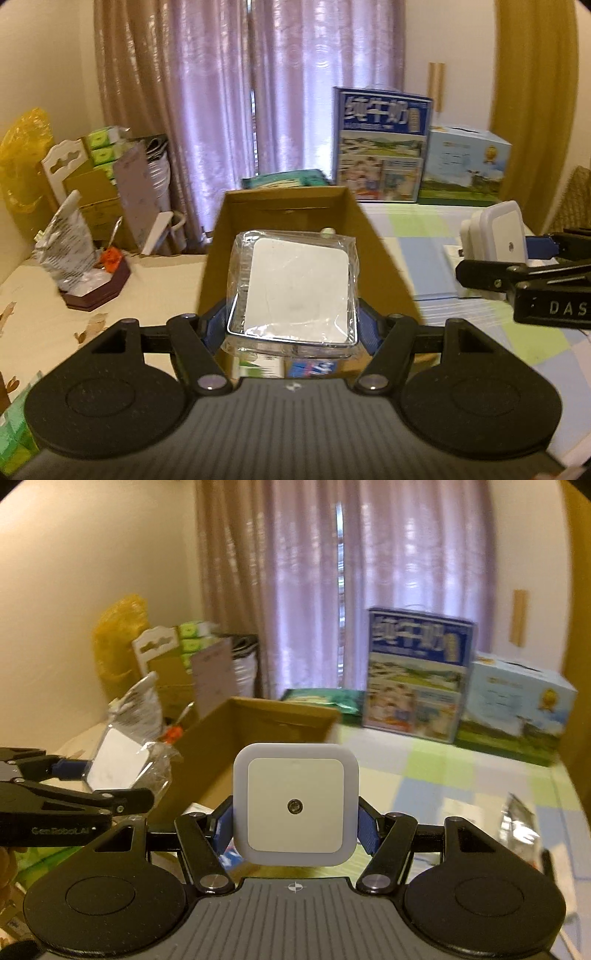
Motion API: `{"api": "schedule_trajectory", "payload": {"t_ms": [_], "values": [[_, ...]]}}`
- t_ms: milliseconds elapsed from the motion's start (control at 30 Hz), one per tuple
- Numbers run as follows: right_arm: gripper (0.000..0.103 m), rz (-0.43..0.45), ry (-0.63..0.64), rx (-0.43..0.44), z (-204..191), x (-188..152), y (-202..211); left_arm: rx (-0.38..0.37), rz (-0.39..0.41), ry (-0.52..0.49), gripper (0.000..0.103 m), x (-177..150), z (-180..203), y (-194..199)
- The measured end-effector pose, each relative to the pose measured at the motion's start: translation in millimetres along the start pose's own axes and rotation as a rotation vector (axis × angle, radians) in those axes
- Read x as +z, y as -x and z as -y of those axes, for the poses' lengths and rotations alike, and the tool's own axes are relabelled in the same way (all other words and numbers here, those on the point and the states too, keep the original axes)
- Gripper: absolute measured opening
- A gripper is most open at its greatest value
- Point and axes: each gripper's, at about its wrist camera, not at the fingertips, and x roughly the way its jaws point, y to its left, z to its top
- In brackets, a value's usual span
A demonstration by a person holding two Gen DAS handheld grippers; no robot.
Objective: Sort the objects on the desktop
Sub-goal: 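Lift both held items and carry them over the cardboard box, then open the left tool to drop the pad packet into the box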
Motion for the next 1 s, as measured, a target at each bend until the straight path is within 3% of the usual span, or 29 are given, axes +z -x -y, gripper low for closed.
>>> {"api": "schedule_trajectory", "payload": {"t_ms": [367,1000], "values": [[0.062,-0.105,-0.023,0.056,-14.7,1.1,-62.2,-0.001,-0.043,0.017,0.065,-5.4,-32.8,-35.8],[0.062,-0.155,-0.036,0.066,-19.1,-11.9,-86.3,-0.024,-0.106,0.031,0.066,-18.6,-42.1,-69.5]]}}
